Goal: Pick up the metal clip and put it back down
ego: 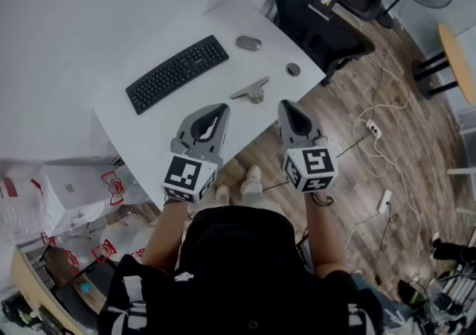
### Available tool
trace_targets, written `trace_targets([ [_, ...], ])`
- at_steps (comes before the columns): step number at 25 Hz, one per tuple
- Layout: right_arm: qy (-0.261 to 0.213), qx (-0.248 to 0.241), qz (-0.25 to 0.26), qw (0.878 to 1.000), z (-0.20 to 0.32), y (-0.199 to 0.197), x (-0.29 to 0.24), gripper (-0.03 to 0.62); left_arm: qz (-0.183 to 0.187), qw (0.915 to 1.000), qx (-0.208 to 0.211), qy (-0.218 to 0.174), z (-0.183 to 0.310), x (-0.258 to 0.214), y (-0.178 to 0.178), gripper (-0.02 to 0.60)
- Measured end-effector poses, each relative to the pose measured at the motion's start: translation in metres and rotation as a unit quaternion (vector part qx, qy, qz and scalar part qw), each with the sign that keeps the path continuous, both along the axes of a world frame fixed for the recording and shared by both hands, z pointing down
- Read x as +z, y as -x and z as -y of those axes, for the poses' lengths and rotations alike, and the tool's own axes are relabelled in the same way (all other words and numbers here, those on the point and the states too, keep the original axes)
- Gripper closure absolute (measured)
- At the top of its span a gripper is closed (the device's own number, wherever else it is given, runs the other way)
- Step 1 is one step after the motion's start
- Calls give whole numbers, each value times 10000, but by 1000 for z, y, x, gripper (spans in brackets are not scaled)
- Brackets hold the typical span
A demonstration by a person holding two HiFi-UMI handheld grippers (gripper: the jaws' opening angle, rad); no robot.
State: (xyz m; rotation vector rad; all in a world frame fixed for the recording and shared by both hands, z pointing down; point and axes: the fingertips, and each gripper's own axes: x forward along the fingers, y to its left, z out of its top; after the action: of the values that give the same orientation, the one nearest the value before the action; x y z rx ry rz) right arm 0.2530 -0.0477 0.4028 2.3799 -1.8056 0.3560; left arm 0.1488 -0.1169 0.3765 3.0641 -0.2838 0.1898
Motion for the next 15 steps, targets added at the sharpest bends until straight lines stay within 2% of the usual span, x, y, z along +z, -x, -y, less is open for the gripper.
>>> trace_targets([
  [5,244,-343,136,9990,14,-23,25,559,277,9995,-159,69,2,25,-27,557],
  [15,838,-1062,228,9905,46,-52,78,559,478,9968,-575,264,18,51,-63,557],
])
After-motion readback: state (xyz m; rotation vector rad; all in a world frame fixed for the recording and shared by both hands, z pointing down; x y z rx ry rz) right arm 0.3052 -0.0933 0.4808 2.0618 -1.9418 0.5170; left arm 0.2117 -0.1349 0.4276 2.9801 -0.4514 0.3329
